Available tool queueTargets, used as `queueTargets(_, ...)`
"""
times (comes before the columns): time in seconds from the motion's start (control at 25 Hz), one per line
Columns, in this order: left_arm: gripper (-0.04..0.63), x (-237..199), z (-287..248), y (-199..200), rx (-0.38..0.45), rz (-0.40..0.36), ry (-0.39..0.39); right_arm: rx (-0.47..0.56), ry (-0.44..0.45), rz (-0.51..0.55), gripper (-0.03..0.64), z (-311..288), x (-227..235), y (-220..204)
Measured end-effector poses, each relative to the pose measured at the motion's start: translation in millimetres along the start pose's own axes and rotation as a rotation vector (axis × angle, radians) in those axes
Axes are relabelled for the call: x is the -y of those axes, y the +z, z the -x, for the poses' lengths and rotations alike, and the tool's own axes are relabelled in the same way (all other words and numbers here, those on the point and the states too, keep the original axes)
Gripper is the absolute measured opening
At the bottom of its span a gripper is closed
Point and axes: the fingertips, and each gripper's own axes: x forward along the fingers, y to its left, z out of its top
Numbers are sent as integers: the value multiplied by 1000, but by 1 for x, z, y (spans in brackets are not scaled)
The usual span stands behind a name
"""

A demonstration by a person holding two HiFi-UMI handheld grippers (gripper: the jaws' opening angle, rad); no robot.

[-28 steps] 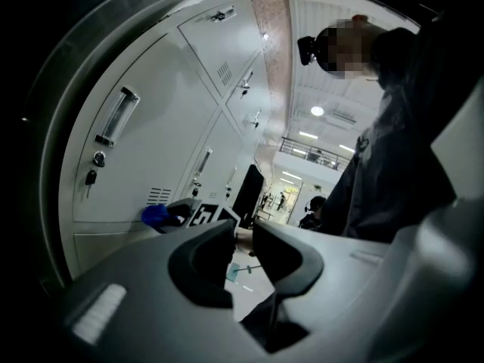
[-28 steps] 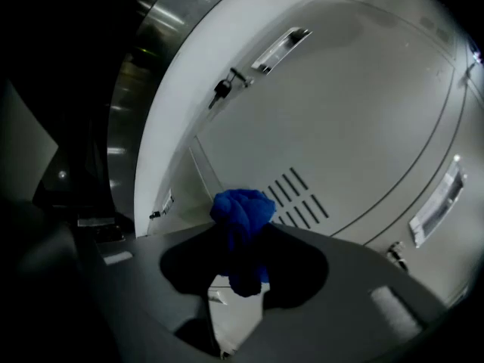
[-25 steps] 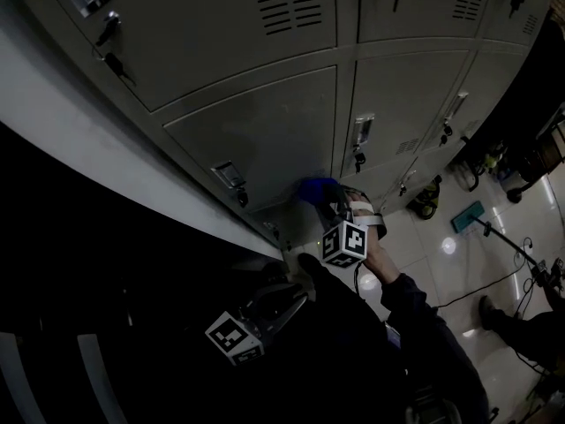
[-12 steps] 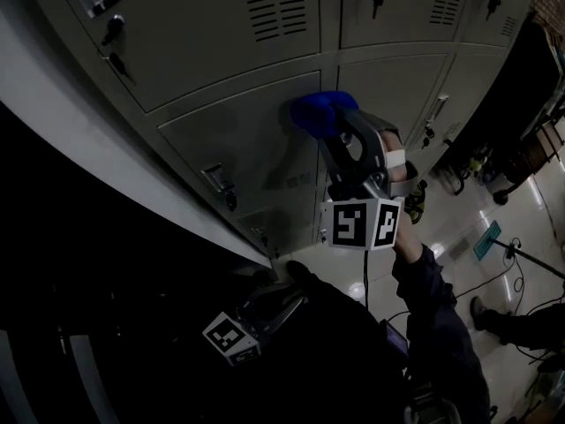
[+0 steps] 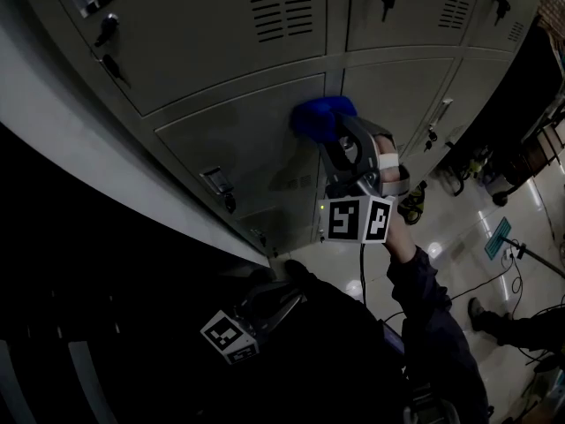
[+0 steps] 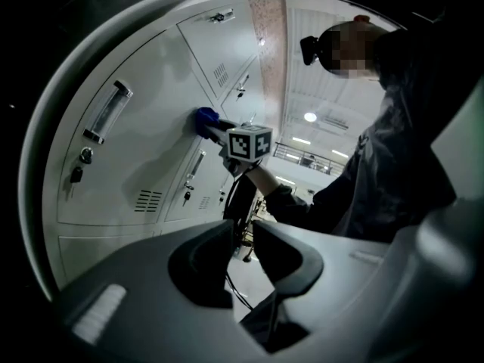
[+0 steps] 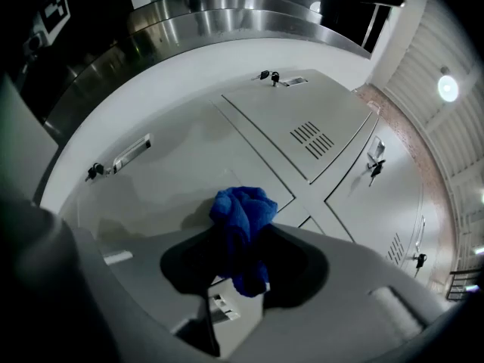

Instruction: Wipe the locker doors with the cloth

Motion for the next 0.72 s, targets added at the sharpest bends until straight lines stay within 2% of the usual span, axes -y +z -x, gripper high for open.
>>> queueTargets(0.12,61,0,-5,-3,-24,3,-13,-37,43,20,135,1,-25,-17)
queueTargets(0.28,61,1,-11,-6,-39,3,-36,-94,146,-28,137,5,-66,-46)
queueTargets(0.44,61,3,-15,-8,-53,5,-44,-137,210,-35,137,8,-106,-69)
queueTargets(0.64,61,4,-17,-9,-64,11,-40,-242,402,-62,138,13,-182,-109)
queueTargets(0.72,61,1,-14,-14,-69,2,-33,-266,444,-81,138,15,-204,-121)
